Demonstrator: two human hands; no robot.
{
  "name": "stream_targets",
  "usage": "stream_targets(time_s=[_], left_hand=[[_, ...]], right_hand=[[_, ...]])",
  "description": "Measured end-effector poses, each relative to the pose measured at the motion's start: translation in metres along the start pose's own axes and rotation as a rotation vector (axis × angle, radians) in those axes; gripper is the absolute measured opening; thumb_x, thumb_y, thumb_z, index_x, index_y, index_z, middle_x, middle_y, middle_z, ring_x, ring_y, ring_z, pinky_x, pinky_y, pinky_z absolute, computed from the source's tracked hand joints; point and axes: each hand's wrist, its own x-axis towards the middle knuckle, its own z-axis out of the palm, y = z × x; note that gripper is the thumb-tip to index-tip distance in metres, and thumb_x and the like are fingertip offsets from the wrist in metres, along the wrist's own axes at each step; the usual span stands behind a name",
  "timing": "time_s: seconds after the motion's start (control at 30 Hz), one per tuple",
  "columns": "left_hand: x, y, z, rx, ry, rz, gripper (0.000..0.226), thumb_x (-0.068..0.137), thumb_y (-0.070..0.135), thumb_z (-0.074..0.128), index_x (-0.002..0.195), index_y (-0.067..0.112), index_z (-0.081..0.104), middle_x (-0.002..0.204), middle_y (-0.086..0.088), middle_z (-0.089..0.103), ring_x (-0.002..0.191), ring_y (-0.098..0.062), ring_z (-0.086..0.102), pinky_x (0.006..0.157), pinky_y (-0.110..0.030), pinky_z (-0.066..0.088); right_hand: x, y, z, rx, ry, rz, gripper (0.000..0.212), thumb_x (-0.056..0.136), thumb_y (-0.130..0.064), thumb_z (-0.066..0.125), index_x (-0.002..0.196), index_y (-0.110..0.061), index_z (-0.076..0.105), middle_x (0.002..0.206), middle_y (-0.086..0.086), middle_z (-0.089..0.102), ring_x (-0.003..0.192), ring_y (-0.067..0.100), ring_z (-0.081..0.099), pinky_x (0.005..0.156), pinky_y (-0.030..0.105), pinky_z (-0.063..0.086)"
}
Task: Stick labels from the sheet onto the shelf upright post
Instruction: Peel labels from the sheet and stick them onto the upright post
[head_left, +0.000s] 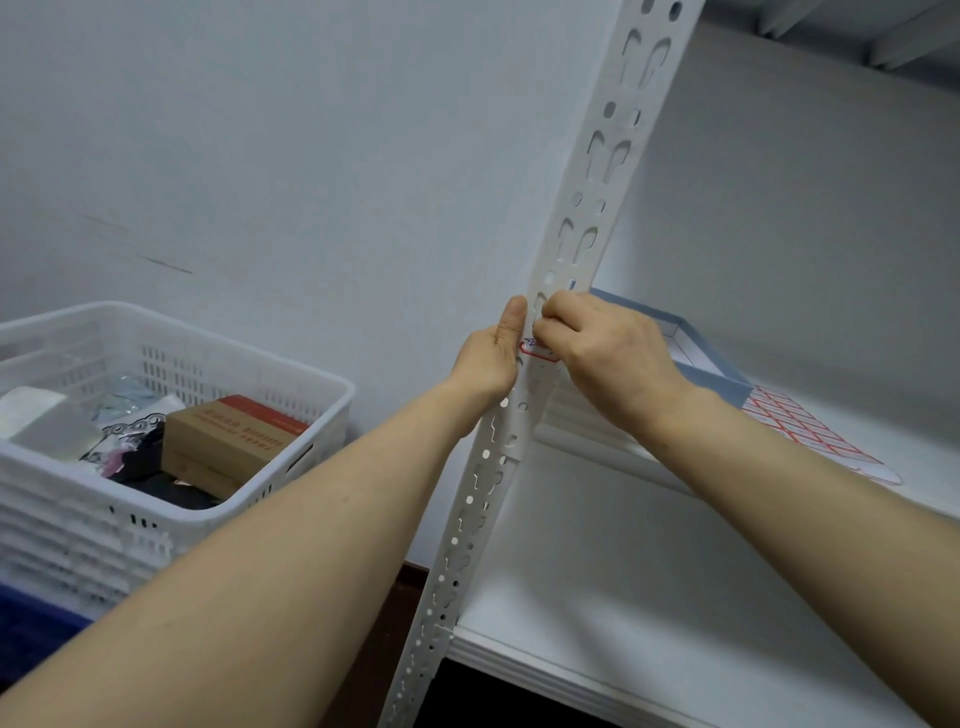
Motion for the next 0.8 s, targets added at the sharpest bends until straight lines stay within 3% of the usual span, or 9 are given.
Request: stream_targets(time_s=[0.1, 0.23, 0.37, 0.47, 0.57, 0.63, 0.73, 0.8], left_hand=[[0.001, -0.001, 0.001, 0.001, -0.001, -0.001, 0.07, 0.097, 0.056, 0.023, 0.098, 0.0, 0.065, 0.085, -0.008, 0.058, 0.079, -0.019, 0.053, 0.068, -0.025, 0.044], [0.002, -0.002, 0.001, 0.005, 0.005, 0.009, 0.071, 0.096, 0.057, 0.023, 0.103, -0.001, 0.065, 0.087, -0.007, 0.057, 0.08, -0.019, 0.051, 0.066, -0.023, 0.042], [0.002, -0.002, 0.001, 0.014, 0.01, -0.001, 0.07, 0.096, 0.058, 0.021, 0.098, 0.002, 0.064, 0.086, -0.008, 0.056, 0.08, -0.019, 0.051, 0.071, -0.028, 0.042], [0.001, -0.001, 0.001, 0.012, 0.008, -0.012, 0.066, 0.096, 0.058, 0.021, 0.096, 0.008, 0.063, 0.086, -0.008, 0.056, 0.08, -0.018, 0.051, 0.067, -0.025, 0.041], [0.002, -0.002, 0.001, 0.014, 0.003, -0.006, 0.064, 0.096, 0.058, 0.021, 0.095, 0.009, 0.062, 0.087, -0.008, 0.055, 0.08, -0.018, 0.05, 0.065, -0.024, 0.04], [0.003, -0.002, 0.001, 0.026, 0.001, -0.009, 0.057, 0.095, 0.059, 0.021, 0.092, 0.014, 0.057, 0.087, -0.007, 0.053, 0.081, -0.017, 0.048, 0.064, -0.023, 0.038], [0.003, -0.003, 0.0, 0.036, -0.001, -0.013, 0.053, 0.095, 0.06, 0.021, 0.09, 0.016, 0.052, 0.088, -0.006, 0.052, 0.081, -0.017, 0.047, 0.063, -0.022, 0.037], [0.003, -0.003, 0.0, 0.041, -0.002, -0.011, 0.055, 0.095, 0.059, 0.021, 0.09, 0.015, 0.053, 0.086, -0.006, 0.052, 0.08, -0.017, 0.047, 0.063, -0.023, 0.038]], right_hand=[[-0.003, 0.003, 0.002, 0.07, -0.017, 0.039, 0.003, 0.071, -0.002, 0.062, 0.07, -0.005, 0.061, 0.074, 0.008, 0.06, 0.055, 0.026, 0.054, 0.042, 0.02, 0.023], [-0.006, 0.007, 0.003, 0.224, -0.068, 0.118, 0.008, 0.077, -0.011, 0.06, 0.084, -0.007, 0.064, 0.083, 0.009, 0.06, 0.06, 0.03, 0.055, 0.042, 0.027, 0.041], [-0.003, 0.006, 0.001, 0.158, -0.095, 0.093, 0.012, 0.075, -0.009, 0.053, 0.081, -0.006, 0.063, 0.08, 0.01, 0.059, 0.059, 0.03, 0.053, 0.045, 0.023, 0.034], [-0.001, 0.005, 0.0, 0.104, -0.059, 0.028, 0.026, 0.079, -0.012, 0.038, 0.073, -0.004, 0.063, 0.073, 0.01, 0.058, 0.056, 0.029, 0.054, 0.041, 0.02, 0.03], [0.0, 0.006, 0.001, 0.088, -0.018, -0.023, 0.028, 0.08, -0.01, 0.038, 0.068, -0.003, 0.063, 0.068, 0.01, 0.058, 0.055, 0.027, 0.054, 0.038, 0.021, 0.03], [-0.001, 0.008, 0.004, 0.075, 0.029, -0.056, 0.032, 0.086, -0.006, 0.038, 0.065, -0.004, 0.063, 0.067, 0.009, 0.058, 0.053, 0.026, 0.053, 0.039, 0.02, 0.028], [0.0, 0.01, 0.004, 0.036, 0.094, -0.118, 0.058, 0.102, -0.013, 0.02, 0.062, -0.006, 0.062, 0.064, 0.006, 0.057, 0.051, 0.024, 0.051, 0.042, 0.02, 0.023], [0.001, 0.012, 0.006, 0.008, 0.096, -0.143, 0.059, 0.103, -0.016, 0.021, 0.06, -0.008, 0.06, 0.062, 0.005, 0.056, 0.05, 0.023, 0.05, 0.042, 0.021, 0.022]])
